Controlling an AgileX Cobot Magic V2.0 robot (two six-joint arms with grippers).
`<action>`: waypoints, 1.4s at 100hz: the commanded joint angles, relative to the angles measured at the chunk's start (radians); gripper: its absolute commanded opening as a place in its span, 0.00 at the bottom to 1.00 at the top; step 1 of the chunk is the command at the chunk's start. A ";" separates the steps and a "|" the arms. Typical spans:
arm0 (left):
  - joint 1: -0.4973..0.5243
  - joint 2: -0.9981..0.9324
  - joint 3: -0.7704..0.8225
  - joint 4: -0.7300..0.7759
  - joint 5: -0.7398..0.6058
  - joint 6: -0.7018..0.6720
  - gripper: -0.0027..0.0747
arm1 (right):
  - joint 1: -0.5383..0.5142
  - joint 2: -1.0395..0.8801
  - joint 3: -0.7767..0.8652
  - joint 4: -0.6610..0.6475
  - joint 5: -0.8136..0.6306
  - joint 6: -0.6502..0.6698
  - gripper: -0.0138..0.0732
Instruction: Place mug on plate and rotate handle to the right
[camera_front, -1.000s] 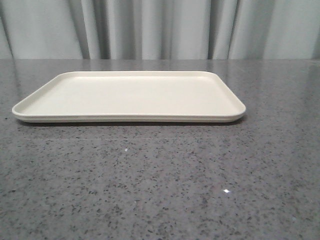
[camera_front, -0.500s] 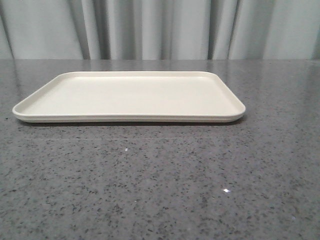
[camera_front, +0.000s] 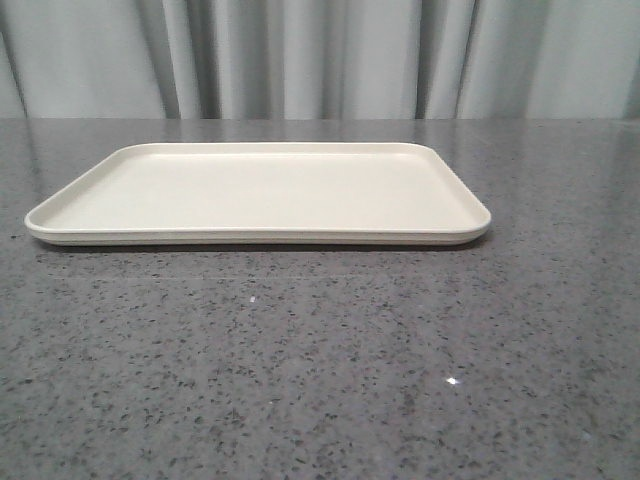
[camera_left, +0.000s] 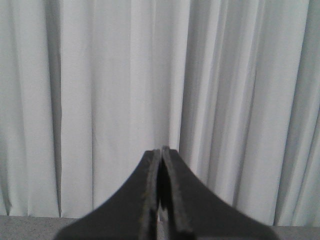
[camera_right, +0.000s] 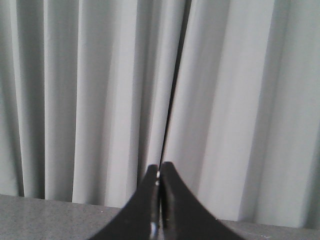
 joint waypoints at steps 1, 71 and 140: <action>-0.017 0.065 -0.081 -0.015 -0.019 -0.008 0.02 | 0.005 0.029 -0.046 -0.009 -0.048 -0.012 0.26; -0.060 0.161 -0.167 -0.024 0.058 -0.006 0.53 | 0.006 0.061 -0.075 -0.009 -0.089 -0.013 0.72; -0.060 0.224 -0.264 0.052 0.185 -0.008 0.52 | 0.006 0.086 -0.088 -0.054 -0.132 -0.027 0.72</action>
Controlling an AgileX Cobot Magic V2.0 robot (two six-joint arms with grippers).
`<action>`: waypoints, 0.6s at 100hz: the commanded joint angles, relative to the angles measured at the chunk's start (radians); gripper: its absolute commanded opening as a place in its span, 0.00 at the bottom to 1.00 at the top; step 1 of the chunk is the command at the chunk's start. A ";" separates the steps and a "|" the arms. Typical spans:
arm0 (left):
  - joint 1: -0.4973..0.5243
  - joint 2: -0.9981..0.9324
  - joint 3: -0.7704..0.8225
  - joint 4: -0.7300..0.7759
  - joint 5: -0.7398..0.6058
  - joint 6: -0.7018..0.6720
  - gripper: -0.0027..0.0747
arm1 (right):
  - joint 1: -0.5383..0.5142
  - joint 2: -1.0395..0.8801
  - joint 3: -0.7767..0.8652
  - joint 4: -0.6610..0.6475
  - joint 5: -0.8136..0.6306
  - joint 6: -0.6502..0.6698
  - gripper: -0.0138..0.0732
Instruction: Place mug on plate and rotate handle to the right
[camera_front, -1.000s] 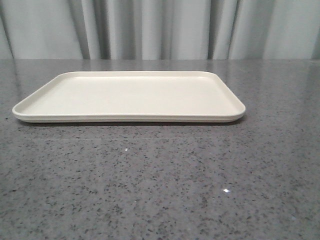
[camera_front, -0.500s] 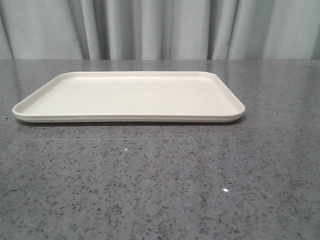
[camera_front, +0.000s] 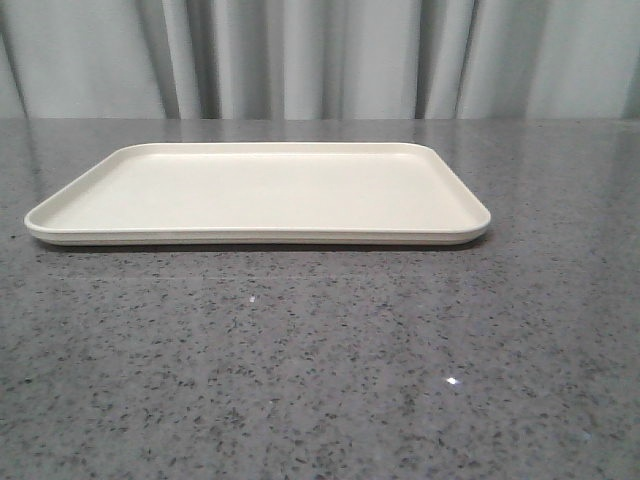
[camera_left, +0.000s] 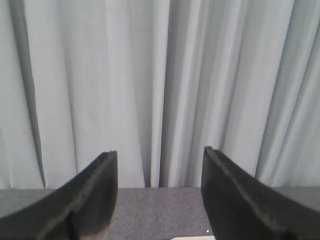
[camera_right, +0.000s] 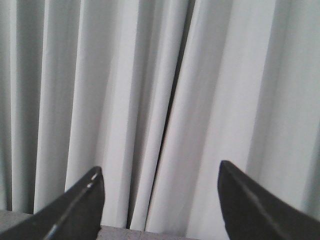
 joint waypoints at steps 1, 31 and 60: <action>-0.009 0.055 -0.072 0.043 -0.003 -0.008 0.52 | 0.000 0.031 -0.044 -0.022 -0.076 -0.012 0.72; -0.009 0.206 -0.267 0.184 0.282 -0.008 0.52 | 0.000 0.134 -0.177 -0.059 0.034 -0.012 0.72; -0.009 0.328 -0.283 0.316 0.562 -0.008 0.52 | 0.000 0.176 -0.190 -0.077 0.055 -0.012 0.67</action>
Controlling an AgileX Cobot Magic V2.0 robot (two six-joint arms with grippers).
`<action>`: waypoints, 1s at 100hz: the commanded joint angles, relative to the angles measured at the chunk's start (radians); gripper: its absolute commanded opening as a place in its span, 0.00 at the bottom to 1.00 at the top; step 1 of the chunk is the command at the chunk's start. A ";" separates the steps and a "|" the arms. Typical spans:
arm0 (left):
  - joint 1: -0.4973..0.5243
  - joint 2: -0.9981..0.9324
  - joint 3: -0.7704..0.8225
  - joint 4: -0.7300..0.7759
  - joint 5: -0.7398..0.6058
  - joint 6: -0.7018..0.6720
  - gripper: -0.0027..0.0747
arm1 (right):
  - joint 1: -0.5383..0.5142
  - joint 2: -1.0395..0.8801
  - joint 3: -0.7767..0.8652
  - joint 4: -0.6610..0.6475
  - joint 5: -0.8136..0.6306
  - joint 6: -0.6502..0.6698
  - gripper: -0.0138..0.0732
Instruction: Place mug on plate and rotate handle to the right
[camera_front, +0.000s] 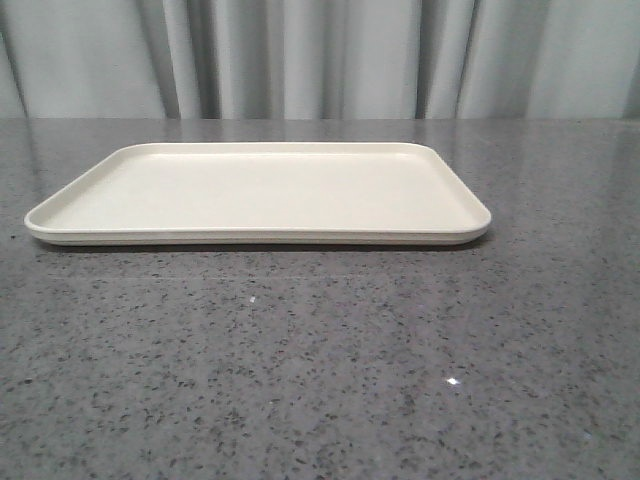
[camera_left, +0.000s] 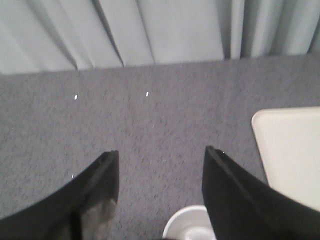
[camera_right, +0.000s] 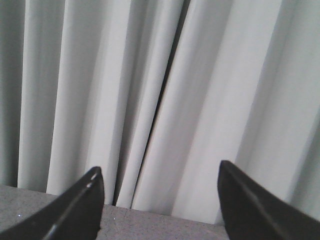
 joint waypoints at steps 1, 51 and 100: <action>-0.009 0.042 -0.028 0.027 0.019 -0.008 0.52 | 0.000 0.019 -0.032 -0.013 -0.064 -0.008 0.67; -0.009 0.096 0.232 -0.008 0.019 -0.008 0.52 | 0.000 0.048 -0.030 -0.020 -0.010 -0.008 0.67; -0.009 0.100 0.334 0.054 -0.007 -0.008 0.52 | 0.001 0.099 -0.030 -0.021 0.010 -0.008 0.67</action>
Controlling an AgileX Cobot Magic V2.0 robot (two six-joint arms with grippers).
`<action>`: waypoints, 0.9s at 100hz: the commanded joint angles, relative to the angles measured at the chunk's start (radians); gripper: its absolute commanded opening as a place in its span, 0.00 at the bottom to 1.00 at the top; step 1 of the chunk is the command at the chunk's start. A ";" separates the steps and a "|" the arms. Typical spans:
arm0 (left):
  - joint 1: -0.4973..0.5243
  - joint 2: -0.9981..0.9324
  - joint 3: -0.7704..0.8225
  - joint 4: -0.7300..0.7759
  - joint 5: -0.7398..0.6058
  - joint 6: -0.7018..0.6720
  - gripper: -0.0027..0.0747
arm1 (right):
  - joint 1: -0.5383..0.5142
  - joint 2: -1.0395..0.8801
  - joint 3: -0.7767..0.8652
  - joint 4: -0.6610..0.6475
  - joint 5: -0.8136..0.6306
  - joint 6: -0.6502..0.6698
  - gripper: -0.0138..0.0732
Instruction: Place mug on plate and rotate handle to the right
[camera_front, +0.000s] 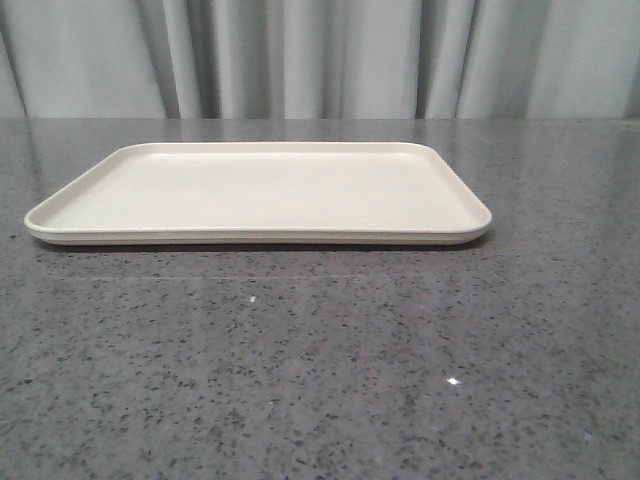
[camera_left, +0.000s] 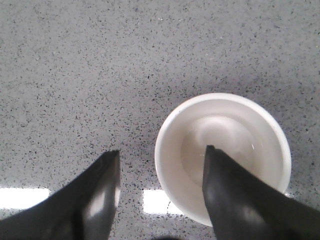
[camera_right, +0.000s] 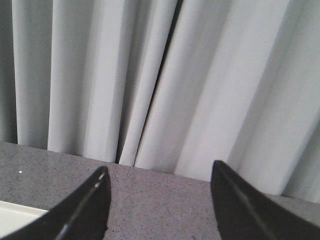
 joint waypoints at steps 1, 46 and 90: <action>-0.009 -0.002 -0.022 0.019 -0.030 -0.008 0.52 | 0.001 0.016 -0.030 -0.014 -0.069 -0.006 0.67; -0.009 0.122 -0.022 0.009 -0.018 -0.006 0.52 | 0.001 0.024 -0.030 -0.033 -0.067 -0.006 0.66; -0.009 0.147 0.051 0.038 -0.007 0.012 0.52 | 0.001 0.024 -0.030 -0.035 -0.062 -0.006 0.66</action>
